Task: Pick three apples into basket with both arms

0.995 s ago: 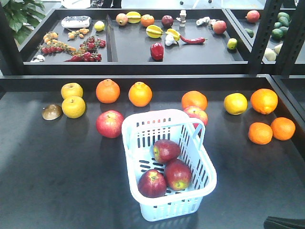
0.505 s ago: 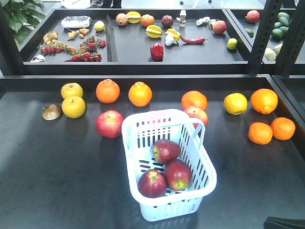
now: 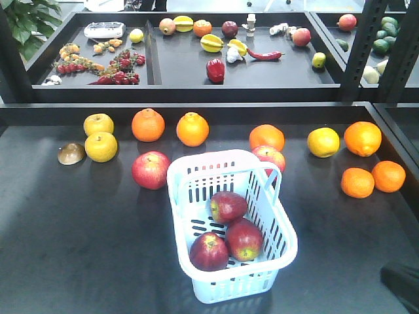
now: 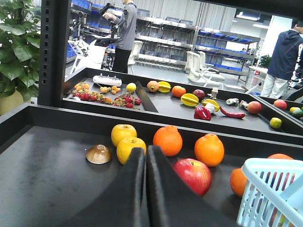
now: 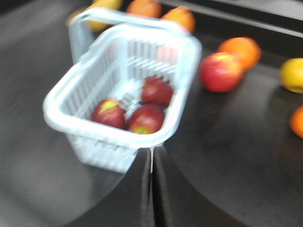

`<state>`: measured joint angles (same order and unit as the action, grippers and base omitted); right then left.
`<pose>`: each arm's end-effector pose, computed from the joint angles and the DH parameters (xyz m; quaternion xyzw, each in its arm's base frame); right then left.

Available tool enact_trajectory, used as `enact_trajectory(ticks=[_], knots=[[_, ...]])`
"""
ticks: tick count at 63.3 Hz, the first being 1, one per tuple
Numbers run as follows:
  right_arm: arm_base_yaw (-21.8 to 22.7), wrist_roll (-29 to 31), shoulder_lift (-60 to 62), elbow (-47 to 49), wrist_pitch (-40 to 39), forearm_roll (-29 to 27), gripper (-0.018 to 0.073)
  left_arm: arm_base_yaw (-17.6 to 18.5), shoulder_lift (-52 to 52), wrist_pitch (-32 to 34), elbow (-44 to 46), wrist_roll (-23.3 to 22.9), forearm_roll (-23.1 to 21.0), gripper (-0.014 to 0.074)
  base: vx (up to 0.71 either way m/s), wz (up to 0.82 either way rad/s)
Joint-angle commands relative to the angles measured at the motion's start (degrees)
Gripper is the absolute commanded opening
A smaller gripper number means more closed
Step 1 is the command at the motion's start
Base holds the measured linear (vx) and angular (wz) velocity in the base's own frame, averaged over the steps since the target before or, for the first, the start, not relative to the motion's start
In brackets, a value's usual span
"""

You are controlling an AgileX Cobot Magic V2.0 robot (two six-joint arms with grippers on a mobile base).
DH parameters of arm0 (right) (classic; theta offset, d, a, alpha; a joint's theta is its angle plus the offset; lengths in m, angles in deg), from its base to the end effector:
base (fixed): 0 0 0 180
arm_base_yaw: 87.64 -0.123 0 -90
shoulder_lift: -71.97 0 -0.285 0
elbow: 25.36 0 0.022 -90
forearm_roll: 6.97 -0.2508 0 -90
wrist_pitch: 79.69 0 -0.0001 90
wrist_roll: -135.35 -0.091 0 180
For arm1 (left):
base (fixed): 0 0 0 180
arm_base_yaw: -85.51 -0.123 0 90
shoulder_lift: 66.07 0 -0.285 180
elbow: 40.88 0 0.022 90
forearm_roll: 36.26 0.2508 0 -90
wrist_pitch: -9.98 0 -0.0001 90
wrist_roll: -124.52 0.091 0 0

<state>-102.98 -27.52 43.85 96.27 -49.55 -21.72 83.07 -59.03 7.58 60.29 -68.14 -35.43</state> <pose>0.0729 0.0321 0.2553 -0.1777 0.8272 0.1050 0.5226 0.0566 0.0025 0.2006 -0.0867 0.6909 -0.0585 0.7153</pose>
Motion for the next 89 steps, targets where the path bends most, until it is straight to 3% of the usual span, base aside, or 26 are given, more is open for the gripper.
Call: enact_trajectory(ticks=[1,9,15,21,39,58,89], knots=[[0.09,-14.58,2.6,-4.95,-11.98,5.77,-0.0005,0.13,-0.78,4.04,1.42,-0.35,-0.02,-0.0006,0.0,0.0],[1.76,-29.76,8.2,-14.8,-16.02,15.75,-0.0005,0.13,-0.78,4.04,1.42,-0.35,-0.02,-0.0006,0.0,0.0],[3.54,-38.17,12.31,-20.74,-18.26,19.76,-0.0005,0.13,-0.78,4.04,1.42,-0.35,-0.02,-0.0006,0.0,0.0],[6.14,-41.84,16.97,-20.87,-11.4,21.77,-0.0005,0.13,-0.78,4.04,1.42,-0.35,-0.02,-0.0006,0.0,0.0],[16.31,-40.23,21.77,-21.28,-19.25,25.44,-0.0005,0.13,-0.72,3.99,1.46,-0.35,-0.02,-0.0006,0.0,0.0],[16.59,-28.83,21.77,-21.28,-29.1,26.29,-0.0005,0.13,-0.72,3.99,1.46,-0.35,-0.02,-0.0006,0.0,0.0],[16.59,-28.65,21.77,-21.28,-29.23,26.09,-0.0005,0.13,-0.72,3.99,1.46,-0.35,-0.02,-0.0006,0.0,0.0]])
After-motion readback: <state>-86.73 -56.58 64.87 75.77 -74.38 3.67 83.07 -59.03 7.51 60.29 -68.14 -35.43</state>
